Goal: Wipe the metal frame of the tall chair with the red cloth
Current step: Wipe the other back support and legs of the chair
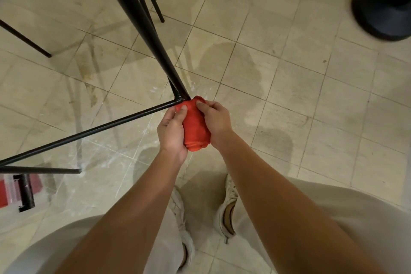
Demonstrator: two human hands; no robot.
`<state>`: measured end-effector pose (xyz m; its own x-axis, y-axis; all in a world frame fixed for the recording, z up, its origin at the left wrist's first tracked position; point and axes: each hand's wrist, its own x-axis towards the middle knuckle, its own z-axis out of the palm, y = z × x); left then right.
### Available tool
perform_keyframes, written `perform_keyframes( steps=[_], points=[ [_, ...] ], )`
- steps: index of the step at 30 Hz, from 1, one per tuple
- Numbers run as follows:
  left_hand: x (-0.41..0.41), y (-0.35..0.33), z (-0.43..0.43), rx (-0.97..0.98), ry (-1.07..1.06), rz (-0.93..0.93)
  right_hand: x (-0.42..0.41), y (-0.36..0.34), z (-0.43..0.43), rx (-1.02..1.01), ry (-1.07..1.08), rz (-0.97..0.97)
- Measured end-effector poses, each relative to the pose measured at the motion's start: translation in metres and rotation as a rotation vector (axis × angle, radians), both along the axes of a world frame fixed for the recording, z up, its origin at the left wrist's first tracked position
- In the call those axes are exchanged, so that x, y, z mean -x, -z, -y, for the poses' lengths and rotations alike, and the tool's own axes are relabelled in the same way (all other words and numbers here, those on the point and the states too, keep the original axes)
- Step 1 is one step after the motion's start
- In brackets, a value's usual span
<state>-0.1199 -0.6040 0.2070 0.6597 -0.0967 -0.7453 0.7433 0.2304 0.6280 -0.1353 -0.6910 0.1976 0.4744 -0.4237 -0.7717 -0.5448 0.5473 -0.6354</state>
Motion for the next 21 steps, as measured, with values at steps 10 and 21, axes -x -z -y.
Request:
perform_keyframes(
  steps=[10, 21],
  points=[
    [0.015, 0.038, 0.025, 0.076, -0.053, -0.011, -0.001, 0.026, 0.009, 0.124, -0.13, -0.165],
    [0.002, 0.091, 0.025, -0.123, 0.127, -0.081, -0.004, 0.057, 0.014, 0.136, -0.199, -0.064]
  ],
)
